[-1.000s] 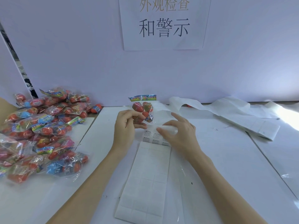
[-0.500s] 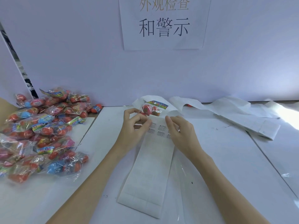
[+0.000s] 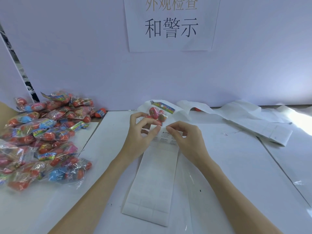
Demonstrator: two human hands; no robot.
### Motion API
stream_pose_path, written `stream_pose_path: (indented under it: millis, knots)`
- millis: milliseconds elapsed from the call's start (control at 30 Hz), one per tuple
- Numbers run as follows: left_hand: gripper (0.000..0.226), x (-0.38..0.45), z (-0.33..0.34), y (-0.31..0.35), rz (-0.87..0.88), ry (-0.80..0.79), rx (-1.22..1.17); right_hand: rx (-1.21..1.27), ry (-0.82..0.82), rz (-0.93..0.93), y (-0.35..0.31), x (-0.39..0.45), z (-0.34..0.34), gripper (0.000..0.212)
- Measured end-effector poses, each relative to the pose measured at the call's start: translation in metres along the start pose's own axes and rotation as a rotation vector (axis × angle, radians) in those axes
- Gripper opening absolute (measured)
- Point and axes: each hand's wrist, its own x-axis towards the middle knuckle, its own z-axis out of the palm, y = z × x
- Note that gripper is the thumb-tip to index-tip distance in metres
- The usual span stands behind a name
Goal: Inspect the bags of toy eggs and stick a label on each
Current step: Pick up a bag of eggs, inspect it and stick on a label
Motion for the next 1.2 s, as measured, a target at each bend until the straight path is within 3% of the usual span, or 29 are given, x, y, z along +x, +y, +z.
stream_pose_path:
  millis: [67,267,433,667,900,1067,1200]
  knots:
    - [0.004,0.0001,-0.0002,0.0008,-0.015,-0.017,-0.007,-0.001,-0.008,0.017,0.0009,-0.0003,0.0015,0.014]
    - [0.025,0.0038,-0.0014,0.0026,-0.095,0.061,-0.010,0.077,-0.029,0.081,0.0013,0.0017,-0.0002,0.008]
    - [0.044,0.0043,-0.0046,0.0016,-0.126,0.120,0.006,0.043,-0.037,0.132,0.0011,0.0008,0.0000,0.029]
    - [0.007,0.0035,-0.0043,-0.0014,-0.098,0.052,-0.055,0.020,-0.054,0.135,0.0019,0.0007,-0.0024,0.039]
    - [0.014,0.0045,-0.0055,-0.0027,-0.133,0.073,-0.024,0.071,-0.054,0.098,-0.0025,0.0001,0.0011,0.003]
    - [0.018,0.0039,-0.0037,-0.0023,-0.175,0.027,-0.117,0.087,-0.076,0.118,-0.0027,-0.0013,0.0014,0.018]
    - [0.031,0.0068,-0.0046,-0.0059,-0.191,0.092,-0.009,0.100,-0.066,0.111,-0.0020,-0.0020,0.0024,0.019]
